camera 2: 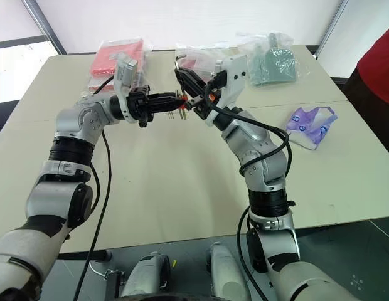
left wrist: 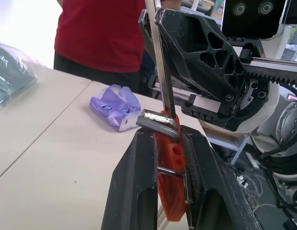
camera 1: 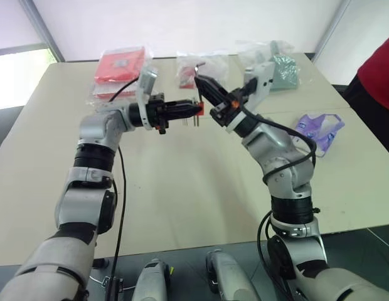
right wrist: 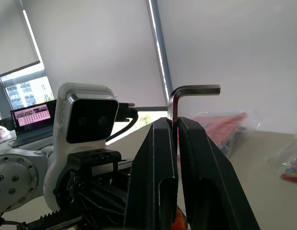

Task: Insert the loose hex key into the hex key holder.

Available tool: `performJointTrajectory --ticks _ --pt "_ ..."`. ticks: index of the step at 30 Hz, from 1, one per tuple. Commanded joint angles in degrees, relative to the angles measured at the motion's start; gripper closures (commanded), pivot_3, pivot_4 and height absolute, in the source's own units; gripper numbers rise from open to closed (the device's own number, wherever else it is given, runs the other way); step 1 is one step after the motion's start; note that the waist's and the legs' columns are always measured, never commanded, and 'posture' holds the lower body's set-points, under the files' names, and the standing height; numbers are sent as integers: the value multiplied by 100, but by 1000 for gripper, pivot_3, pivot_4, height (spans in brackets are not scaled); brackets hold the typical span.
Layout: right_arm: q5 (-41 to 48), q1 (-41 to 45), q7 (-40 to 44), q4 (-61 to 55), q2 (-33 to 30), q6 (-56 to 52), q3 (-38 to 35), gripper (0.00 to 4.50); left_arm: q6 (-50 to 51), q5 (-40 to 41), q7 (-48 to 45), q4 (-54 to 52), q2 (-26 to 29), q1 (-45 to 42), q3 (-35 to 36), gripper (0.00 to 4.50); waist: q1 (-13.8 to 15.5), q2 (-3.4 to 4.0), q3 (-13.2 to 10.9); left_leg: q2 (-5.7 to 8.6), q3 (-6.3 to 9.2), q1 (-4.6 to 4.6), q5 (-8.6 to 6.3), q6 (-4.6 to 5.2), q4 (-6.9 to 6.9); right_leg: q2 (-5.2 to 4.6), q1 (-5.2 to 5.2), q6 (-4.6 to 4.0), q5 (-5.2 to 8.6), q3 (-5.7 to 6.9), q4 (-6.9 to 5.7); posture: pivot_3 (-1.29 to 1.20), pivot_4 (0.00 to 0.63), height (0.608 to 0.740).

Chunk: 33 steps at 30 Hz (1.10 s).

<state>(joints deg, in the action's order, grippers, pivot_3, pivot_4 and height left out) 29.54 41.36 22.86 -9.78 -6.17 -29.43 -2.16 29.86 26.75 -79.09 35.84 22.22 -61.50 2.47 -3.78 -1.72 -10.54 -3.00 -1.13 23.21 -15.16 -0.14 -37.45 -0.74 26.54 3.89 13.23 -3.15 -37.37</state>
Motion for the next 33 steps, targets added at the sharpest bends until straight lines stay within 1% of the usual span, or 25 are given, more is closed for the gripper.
performJointTrajectory --ticks 1,21,33 --pt "-36 22 -18 -19 -55 118 -59 4477 -54 140 -16 -157 45 -124 167 4344 0 0 0 0 0 0 0 0 0 0 0 0 0 0 0 0 150 740" --pt "58 -71 63 -156 -121 176 -100 4477 -300 85 213 186 -2 -242 279 4344 0 0 0 0 0 0 0 0 -6 0 0 0 0 0 -7 0 150 740" --pt "90 -272 298 -307 -226 168 86 4477 -373 81 216 363 1 -304 295 4344 4 0 0 0 1 3 0 0 -27 0 -2 0 0 0 -18 0 150 740"
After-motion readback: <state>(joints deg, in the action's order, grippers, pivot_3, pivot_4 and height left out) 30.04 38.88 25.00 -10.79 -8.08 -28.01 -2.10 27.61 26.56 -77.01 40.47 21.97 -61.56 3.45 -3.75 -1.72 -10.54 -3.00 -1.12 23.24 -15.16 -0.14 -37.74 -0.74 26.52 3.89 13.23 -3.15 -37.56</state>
